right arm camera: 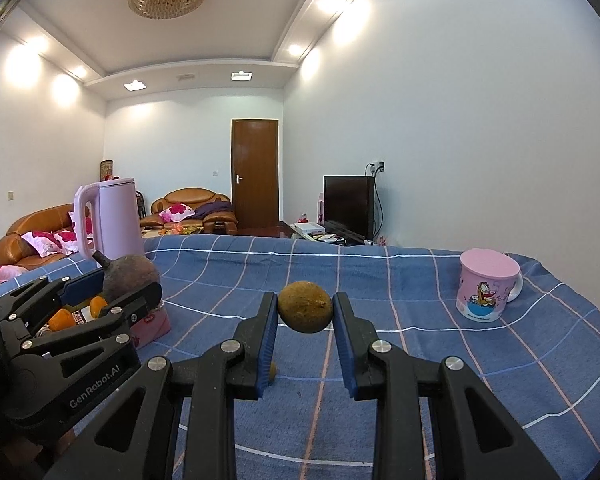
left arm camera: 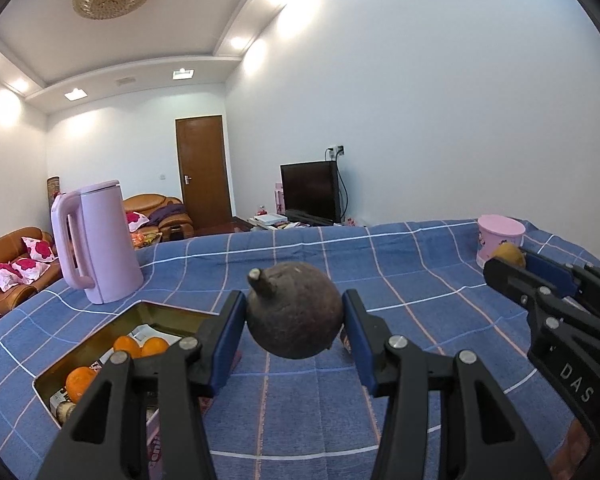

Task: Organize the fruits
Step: 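Carry both held fruits over the pink tin box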

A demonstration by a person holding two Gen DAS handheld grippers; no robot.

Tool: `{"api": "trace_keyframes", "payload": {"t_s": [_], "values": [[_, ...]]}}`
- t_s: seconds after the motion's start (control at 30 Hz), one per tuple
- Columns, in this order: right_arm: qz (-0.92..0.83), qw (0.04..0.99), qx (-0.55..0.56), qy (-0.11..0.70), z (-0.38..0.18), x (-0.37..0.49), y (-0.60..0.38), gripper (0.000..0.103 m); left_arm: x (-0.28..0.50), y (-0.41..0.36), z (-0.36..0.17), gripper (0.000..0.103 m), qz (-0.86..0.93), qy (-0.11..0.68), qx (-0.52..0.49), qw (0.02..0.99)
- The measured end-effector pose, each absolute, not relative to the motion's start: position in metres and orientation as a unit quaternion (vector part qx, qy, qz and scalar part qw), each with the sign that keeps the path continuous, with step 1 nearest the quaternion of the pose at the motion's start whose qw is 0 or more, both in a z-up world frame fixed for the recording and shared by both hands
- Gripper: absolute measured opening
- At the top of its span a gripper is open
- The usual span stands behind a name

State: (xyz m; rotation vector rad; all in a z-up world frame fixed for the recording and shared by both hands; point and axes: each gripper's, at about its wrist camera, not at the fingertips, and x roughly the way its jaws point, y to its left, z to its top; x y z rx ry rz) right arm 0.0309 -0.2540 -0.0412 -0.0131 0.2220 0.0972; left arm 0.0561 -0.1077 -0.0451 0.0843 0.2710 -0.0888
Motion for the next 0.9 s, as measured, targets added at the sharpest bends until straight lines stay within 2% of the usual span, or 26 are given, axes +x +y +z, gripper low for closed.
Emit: {"api": "trace_keyframes", "payload": {"t_s": [0.9], "values": [[0.048,0.993,-0.031,0.105,-0.038,0.029,-0.241,0.029,0.054,-0.089,-0.045,0.051,-0.032,0.139,0.035,0.989]]}}
